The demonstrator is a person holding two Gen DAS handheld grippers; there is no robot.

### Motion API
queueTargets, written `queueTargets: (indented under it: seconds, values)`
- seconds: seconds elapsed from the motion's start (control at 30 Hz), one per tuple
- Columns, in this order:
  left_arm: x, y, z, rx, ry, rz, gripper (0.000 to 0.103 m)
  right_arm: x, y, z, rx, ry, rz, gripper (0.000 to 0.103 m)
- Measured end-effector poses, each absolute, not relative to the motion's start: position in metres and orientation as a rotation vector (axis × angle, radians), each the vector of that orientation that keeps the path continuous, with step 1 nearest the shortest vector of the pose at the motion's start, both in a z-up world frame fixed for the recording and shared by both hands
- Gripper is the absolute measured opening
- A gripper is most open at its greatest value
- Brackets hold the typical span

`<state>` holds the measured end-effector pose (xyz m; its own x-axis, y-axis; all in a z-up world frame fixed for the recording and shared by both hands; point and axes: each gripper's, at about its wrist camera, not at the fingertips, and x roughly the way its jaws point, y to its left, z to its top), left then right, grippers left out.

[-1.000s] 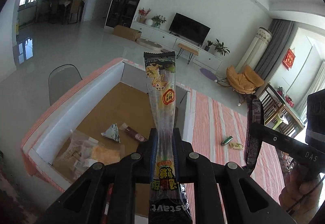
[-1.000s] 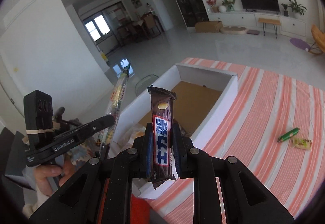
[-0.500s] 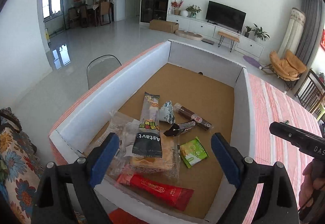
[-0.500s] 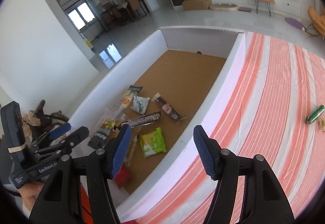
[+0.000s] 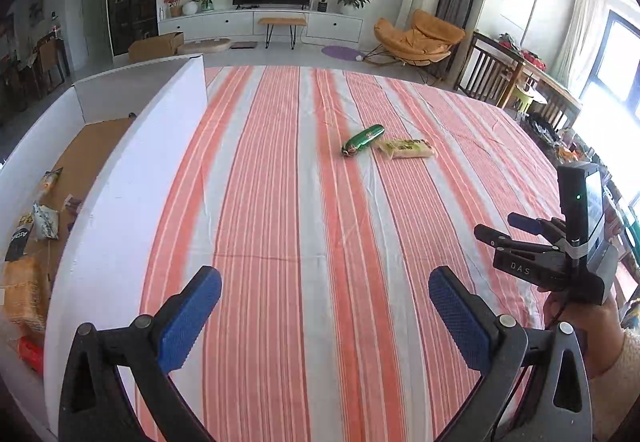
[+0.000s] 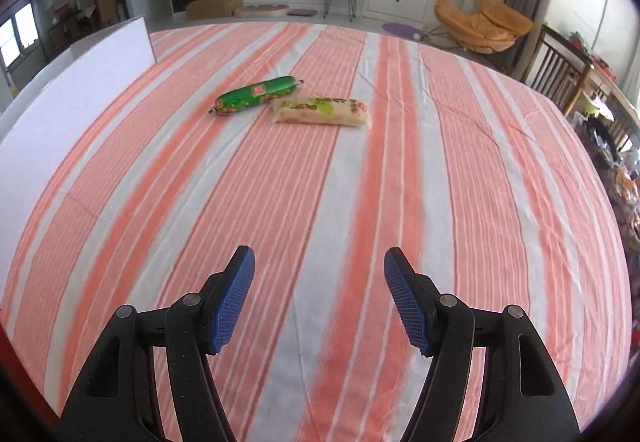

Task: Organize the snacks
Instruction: 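Move both tools back over the green sausage and cake bar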

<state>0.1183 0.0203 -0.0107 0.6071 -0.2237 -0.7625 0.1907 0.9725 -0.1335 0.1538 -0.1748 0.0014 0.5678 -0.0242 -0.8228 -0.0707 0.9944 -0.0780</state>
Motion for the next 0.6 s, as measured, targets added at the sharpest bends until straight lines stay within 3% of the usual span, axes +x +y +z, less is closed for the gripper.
queueTargets:
  seconds: [0.2, 0.33, 0.6]
  values:
    - [0.152, -0.039, -0.057, 0.021, 0.923, -0.243, 0.102, 0.156, -0.217, -0.004, -0.035, 0.953, -0.058, 0.071]
    - [0.173, -0.046, -0.069, -0.019, 0.909, -0.228, 0.102, 0.163, -0.225, -0.008, -0.062, 0.918, -0.075, 0.076]
    - [0.196, -0.048, -0.09, 0.036, 0.936, -0.169, 0.102, 0.168, -0.223, -0.023, -0.056, 0.919, -0.085, 0.076]
